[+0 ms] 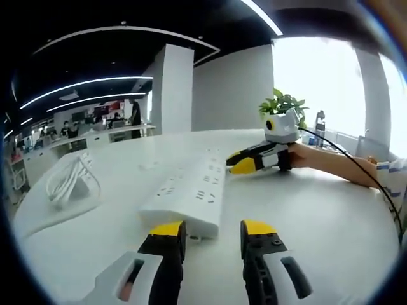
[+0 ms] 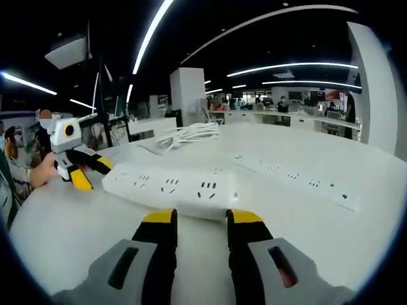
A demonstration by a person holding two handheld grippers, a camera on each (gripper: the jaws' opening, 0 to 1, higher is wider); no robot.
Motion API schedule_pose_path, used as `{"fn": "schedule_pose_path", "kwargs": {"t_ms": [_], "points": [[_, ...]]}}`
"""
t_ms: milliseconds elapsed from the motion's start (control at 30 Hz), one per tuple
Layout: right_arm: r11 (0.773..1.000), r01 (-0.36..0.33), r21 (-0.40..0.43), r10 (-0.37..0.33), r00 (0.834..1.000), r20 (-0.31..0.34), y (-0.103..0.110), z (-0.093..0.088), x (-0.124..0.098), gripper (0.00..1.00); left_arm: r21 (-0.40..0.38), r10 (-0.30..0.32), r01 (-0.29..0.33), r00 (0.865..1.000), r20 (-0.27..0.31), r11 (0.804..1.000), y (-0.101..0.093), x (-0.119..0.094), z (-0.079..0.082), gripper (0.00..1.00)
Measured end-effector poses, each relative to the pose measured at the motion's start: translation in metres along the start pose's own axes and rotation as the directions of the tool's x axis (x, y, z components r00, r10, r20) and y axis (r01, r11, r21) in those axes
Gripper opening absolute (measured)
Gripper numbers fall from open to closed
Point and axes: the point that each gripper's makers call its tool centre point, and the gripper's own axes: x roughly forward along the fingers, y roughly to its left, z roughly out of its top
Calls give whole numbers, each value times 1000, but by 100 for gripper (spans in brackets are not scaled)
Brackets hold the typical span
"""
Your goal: Straighten the power strip on the desk, plug the charger into it
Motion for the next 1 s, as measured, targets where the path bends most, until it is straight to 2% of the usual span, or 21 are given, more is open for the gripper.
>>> {"fn": "schedule_pose_path", "kwargs": {"t_ms": [200,1000], "points": [[1000,0,3,0,1000,1,1,0,1,30,0,-2,2,1000,3,1000,3,0,0,32],[1000,2,0,-2,1000,-11,0,0,-2,31,-13,-7,7,1000,4,1000,0,1,1,33]]}}
